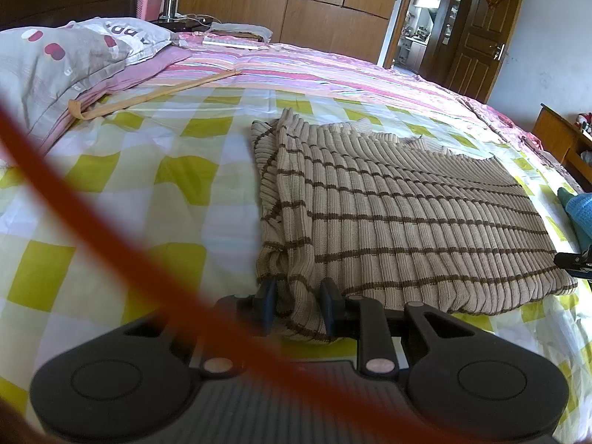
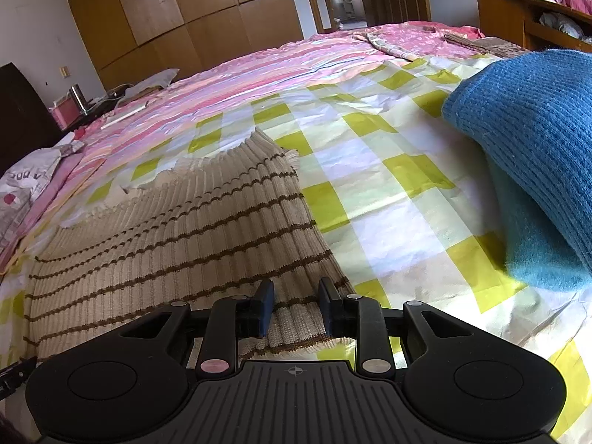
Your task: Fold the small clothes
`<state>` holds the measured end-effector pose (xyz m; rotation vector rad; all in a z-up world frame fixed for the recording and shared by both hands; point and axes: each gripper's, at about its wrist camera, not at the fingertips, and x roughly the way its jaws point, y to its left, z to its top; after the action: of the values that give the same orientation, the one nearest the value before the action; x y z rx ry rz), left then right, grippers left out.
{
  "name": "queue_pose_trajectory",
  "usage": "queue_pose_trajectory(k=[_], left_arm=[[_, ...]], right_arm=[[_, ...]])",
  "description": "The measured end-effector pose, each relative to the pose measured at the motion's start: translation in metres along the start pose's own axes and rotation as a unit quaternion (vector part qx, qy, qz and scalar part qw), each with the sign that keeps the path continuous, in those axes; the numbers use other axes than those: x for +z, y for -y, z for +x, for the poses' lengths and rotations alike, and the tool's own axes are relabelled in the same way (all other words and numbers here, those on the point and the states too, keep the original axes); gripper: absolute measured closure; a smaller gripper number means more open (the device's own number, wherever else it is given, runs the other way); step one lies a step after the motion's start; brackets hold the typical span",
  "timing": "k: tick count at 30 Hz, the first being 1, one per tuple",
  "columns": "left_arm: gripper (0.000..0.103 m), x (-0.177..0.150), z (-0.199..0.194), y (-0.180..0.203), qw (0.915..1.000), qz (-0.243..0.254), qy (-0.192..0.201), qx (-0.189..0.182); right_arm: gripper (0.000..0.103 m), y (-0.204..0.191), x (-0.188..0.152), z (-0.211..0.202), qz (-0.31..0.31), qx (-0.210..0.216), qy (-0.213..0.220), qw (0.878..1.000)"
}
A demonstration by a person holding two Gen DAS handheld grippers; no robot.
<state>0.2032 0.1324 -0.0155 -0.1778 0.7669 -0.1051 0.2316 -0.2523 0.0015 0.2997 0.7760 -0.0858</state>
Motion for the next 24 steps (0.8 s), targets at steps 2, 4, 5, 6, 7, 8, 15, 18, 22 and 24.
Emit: queue_pose_trajectory(k=[2, 4, 5, 6, 7, 8, 15, 18, 22, 24], left_arm=[[0.072, 0.000, 0.000, 0.000, 1.0000, 0.001, 0.001, 0.000], [0.071, 0.000, 0.000, 0.000, 1.0000, 0.002, 0.002, 0.000], [0.071, 0.000, 0.000, 0.000, 1.0000, 0.002, 0.002, 0.001], [0.071, -0.001, -0.001, 0.000, 1.0000, 0.003, 0.003, 0.001], [0.071, -0.001, -0.001, 0.000, 1.0000, 0.004, 0.004, 0.001], [0.071, -0.002, -0.001, 0.000, 1.0000, 0.004, 0.005, 0.002], [0.065, -0.004, -0.008, 0.000, 0.9999, 0.002, 0.008, 0.014], [0.065, -0.005, -0.013, 0.005, 0.9995, 0.009, 0.012, 0.026], [0.065, -0.008, -0.024, 0.016, 0.9985, 0.029, 0.018, 0.043], [0.065, -0.012, -0.030, 0.022, 0.9981, 0.037, 0.015, 0.047]], right_arm=[[0.076, 0.001, 0.000, 0.000, 0.003, 0.003, 0.001, 1.000], [0.076, 0.003, -0.001, -0.001, 0.006, 0.004, 0.003, 1.000], [0.076, 0.003, -0.001, -0.001, 0.005, 0.004, 0.002, 1.000], [0.076, 0.004, -0.002, 0.000, 0.004, 0.004, 0.001, 1.000], [0.076, 0.004, -0.002, 0.000, 0.001, 0.002, 0.001, 1.000], [0.076, 0.005, -0.002, 0.000, 0.001, 0.003, 0.001, 1.000], [0.076, 0.014, -0.002, -0.005, 0.013, 0.018, 0.001, 1.000], [0.076, 0.017, -0.005, -0.011, 0.014, 0.029, 0.004, 0.999], [0.076, 0.022, -0.010, -0.018, 0.006, 0.042, 0.005, 0.999], [0.076, 0.025, -0.012, -0.021, 0.001, 0.050, 0.005, 0.999]])
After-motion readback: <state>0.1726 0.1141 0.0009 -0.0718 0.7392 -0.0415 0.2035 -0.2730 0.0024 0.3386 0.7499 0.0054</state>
